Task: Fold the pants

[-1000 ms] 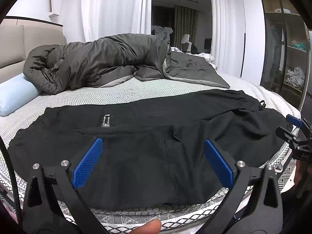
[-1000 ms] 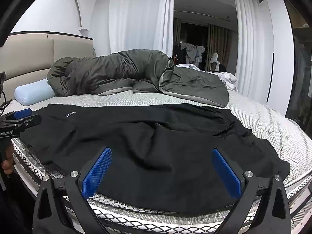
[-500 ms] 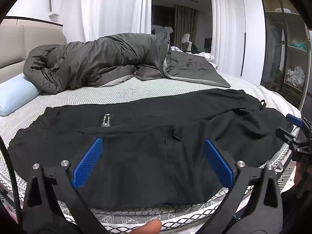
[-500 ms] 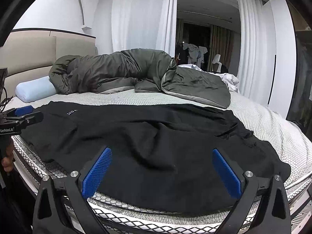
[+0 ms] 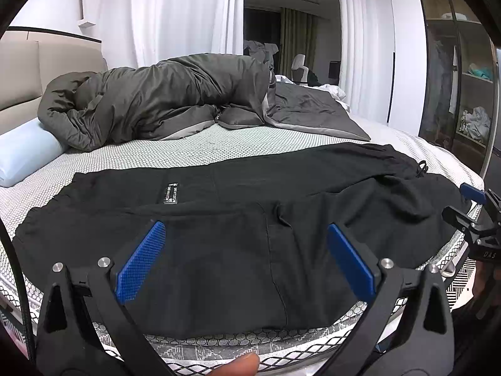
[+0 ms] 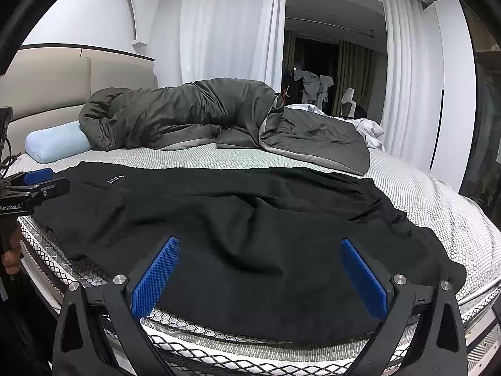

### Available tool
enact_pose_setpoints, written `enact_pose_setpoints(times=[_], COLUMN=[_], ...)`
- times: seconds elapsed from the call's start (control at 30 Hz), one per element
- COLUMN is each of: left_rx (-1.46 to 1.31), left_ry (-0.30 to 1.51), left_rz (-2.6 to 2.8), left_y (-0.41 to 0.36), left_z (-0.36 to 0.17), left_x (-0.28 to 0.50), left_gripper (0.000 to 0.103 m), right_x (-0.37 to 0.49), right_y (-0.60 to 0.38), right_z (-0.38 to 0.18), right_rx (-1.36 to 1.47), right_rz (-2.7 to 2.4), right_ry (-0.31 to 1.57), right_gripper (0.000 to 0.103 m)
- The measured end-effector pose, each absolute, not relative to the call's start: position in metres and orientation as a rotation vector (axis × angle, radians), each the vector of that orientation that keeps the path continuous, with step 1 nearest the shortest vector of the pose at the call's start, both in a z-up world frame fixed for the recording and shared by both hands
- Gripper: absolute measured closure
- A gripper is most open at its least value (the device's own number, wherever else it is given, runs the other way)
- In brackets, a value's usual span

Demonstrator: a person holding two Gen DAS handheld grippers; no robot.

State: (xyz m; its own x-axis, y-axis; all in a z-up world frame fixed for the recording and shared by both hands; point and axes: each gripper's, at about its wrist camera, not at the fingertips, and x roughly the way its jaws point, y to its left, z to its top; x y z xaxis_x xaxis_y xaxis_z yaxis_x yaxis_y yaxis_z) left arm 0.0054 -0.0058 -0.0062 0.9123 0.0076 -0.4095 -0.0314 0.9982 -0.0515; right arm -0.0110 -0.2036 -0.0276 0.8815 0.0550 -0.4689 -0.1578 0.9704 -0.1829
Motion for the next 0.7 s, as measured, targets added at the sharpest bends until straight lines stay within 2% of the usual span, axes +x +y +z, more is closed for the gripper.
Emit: enact_pose_setpoints(times=[0.7], left_rx=[-0.057], left_ry=[0.421], left_rz=[0.021], left_y=[-0.0044], left_z=[-0.0065], left_x=[0.0046], left_gripper=[0.000], right_x=[-0.0111], right_y=[-0.2031], right_z=[-0.0280], right_rx=[-0.220], right_rz=[0.114], right_ry=[0.480], right_gripper=[0.000])
